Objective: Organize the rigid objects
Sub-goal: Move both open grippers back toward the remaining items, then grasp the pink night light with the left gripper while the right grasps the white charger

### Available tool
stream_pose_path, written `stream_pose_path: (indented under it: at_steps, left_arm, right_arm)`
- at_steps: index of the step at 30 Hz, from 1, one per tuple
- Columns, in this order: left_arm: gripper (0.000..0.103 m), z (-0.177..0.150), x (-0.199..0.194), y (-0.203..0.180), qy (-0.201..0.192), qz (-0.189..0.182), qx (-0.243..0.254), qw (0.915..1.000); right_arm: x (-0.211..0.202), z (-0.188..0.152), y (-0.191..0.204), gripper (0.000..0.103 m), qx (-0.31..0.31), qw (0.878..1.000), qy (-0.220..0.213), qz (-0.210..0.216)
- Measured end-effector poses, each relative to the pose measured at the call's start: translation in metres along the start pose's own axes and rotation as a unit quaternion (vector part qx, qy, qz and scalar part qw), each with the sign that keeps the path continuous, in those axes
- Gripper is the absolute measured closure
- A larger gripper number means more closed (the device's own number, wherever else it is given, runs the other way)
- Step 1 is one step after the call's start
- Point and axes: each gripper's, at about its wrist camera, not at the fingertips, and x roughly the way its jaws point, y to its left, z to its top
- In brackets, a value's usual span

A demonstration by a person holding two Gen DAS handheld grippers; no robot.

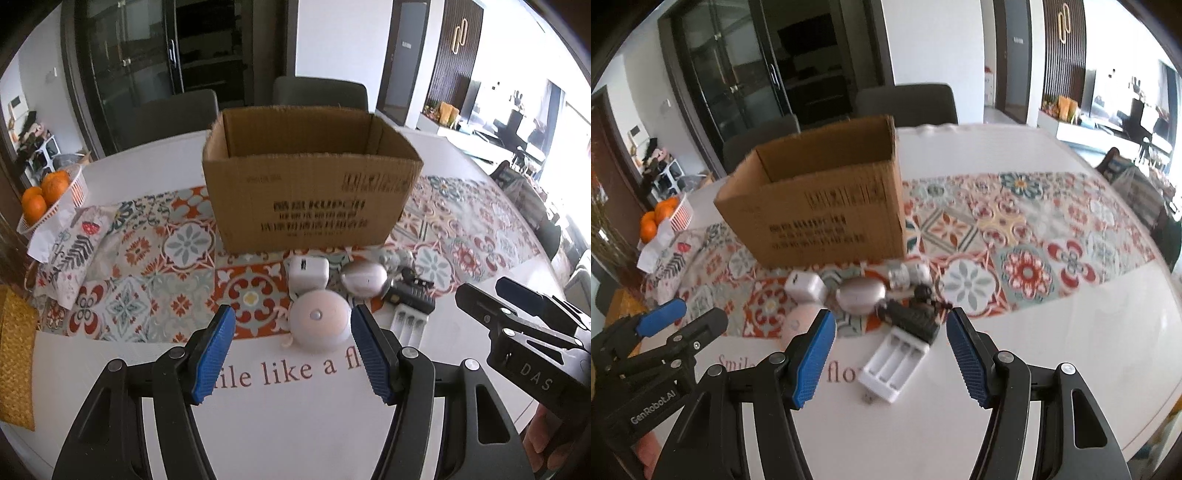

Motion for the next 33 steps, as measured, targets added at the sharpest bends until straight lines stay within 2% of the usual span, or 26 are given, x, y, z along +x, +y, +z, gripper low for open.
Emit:
stream_pose_path:
  at_steps: [14,23,26,29,33]
  left_arm:
    - [0.039,-0.023,0.04,0.001,0.014,-0.046,0.039,0.9981]
    - [0.039,-0.016,0.061,0.0,0.025,-0.066,0.041,0.9967]
    - [0.038,-0.011,0.071,-0.003,0.043,-0.079,0.037,0.9953]
    - [0.036,-0.006,0.084,-0.006,0.072,-0.108,0.017,0.9915]
    - [0.036,-0.003,0.101,-0.008,0.101,-0.119,-0.006,0.9878]
  right_arm:
    - [0.029,-0.036,-0.003,0.039,0.034,0.999,0.028,-0.016]
    - [0.056,-0.049,-0.005,0.039,0.066,0.996,0.059,-0.008]
    - [0.065,-0.052,-0.006,0.039,0.078,0.994,0.075,0.0]
    - [0.074,-0.055,-0.007,0.039,0.092,0.992,0.088,0.011]
    - [0.087,-0.057,-0.011,0.038,0.12,0.987,0.103,0.021]
